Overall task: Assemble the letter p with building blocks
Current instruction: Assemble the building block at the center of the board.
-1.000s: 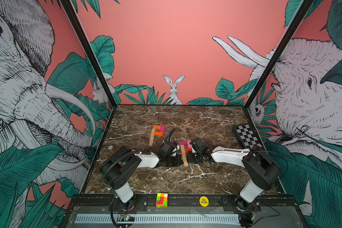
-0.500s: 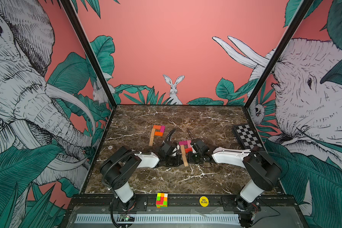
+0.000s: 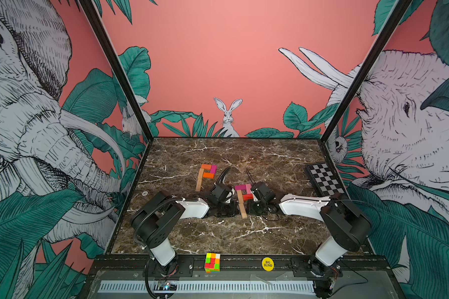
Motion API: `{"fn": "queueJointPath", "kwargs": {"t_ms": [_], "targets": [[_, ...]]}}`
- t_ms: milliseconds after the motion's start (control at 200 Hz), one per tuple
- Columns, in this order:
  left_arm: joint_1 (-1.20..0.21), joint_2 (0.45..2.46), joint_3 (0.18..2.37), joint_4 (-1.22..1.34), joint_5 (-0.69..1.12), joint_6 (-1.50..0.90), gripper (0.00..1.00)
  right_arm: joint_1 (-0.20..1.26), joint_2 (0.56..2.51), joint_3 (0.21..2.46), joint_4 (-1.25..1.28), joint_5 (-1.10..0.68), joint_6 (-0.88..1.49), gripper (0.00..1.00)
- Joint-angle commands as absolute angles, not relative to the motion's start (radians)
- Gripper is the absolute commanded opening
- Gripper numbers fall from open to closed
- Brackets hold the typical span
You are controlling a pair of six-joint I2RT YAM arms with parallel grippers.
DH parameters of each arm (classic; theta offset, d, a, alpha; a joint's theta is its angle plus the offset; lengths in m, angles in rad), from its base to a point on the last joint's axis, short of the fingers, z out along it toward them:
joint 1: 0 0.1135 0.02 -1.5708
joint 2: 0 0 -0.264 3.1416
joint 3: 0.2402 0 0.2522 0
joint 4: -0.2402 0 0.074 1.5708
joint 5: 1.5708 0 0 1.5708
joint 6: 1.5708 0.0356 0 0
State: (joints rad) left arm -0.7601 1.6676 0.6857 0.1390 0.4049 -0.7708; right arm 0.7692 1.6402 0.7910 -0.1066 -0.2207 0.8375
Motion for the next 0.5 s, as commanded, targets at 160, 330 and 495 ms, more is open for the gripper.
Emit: {"fn": "queueJointPath", "kwargs": {"t_ms": [160, 330, 495], "targets": [[-0.751, 1.672, 0.708, 0.083, 0.382, -0.75, 0.0, 0.764, 1.629, 0.769, -0.13, -0.206, 0.845, 0.11], [-0.743, 1.681, 0.718, 0.079, 0.379, -0.75, 0.0, 0.764, 1.628, 0.766, -0.128, -0.207, 0.845, 0.12], [-0.741, 1.698, 0.734, 0.076, 0.381, -0.741, 0.0, 0.765, 1.625, 0.762, -0.128, -0.208, 0.845, 0.12]]}}
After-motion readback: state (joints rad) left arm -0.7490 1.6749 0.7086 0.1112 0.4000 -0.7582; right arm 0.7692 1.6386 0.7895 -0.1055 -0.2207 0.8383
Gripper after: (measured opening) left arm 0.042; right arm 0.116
